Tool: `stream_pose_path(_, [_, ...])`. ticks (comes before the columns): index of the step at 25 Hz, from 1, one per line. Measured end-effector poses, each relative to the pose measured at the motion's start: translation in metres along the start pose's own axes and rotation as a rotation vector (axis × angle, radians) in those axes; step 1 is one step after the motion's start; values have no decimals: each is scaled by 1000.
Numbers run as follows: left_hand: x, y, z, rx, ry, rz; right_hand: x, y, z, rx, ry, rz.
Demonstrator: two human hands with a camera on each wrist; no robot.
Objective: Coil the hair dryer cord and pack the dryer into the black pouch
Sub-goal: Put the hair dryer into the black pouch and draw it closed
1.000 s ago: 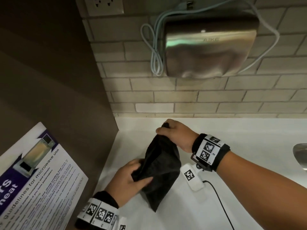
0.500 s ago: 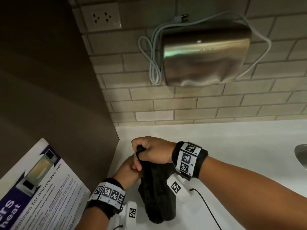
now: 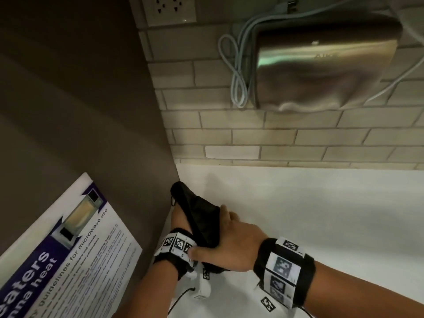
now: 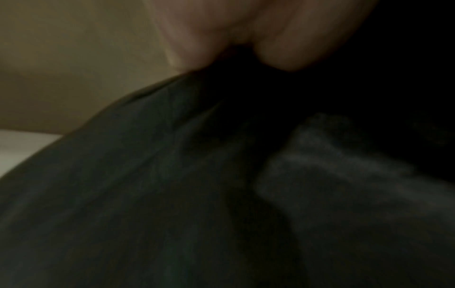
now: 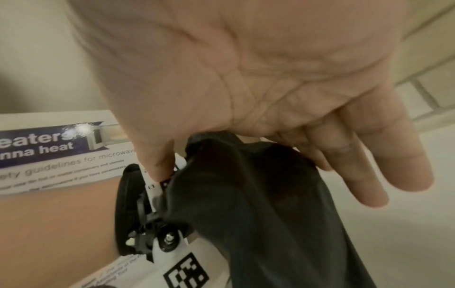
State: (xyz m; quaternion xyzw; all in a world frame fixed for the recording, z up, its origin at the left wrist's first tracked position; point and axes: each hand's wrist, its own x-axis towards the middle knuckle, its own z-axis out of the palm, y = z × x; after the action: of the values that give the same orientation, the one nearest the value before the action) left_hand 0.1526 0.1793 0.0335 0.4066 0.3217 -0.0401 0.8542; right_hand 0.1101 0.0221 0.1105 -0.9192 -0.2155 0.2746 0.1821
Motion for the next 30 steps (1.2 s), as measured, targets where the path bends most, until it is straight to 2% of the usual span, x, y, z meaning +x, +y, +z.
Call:
stream_pose_path(4, [24, 8, -23, 264, 281, 63, 18, 6, 17, 0, -138, -27])
stream_pose_path(6, [46, 5, -27, 479, 412, 187, 32, 2, 28, 12, -57, 8])
stream_pose_path(7, [53, 7, -21, 644, 399, 230, 42, -1, 30, 48, 17, 19])
stream_pose_path(8, [49, 5, -23, 909, 440, 260, 58, -1, 28, 57, 78, 10])
stream_pose_path(9, [44, 6, -23, 1274, 378, 360, 73, 2, 20, 39, 113, 19])
stream_pose_path(10, [41, 12, -17, 1346, 384, 367, 89, 8, 9, 15, 134, 46])
stream_pose_path(11, [37, 22, -11, 1119, 449, 306, 105, 18, -3, -7, 140, 83])
stream_pose_path(12, [42, 31, -13, 1006, 422, 327, 118, 29, -14, -32, 128, 120])
stream_pose_path(14, [57, 39, -26, 1116, 530, 373, 139, 53, -28, -72, 79, 207])
stream_pose_path(16, [61, 44, -31, 1222, 513, 367, 160, 71, -32, 7, 31, 288])
stream_pose_path(19, [61, 45, -28, 1409, 496, 453, 180, 86, -27, 431, 126, 379])
stream_pose_path(21, [67, 47, -29, 1458, 481, 475, 187, 91, -21, 628, 179, 424])
stream_pose_path(25, [81, 54, -41, 1210, 435, 380, 198, 93, -11, 957, 255, 344])
stream_pose_path(28, [75, 39, -51, 1267, 393, 274, 203, 93, -5, 1025, 255, 235])
stream_pose_path(30, [71, 23, -57, 1308, 319, 229, 205, 93, -6, 945, 265, 174])
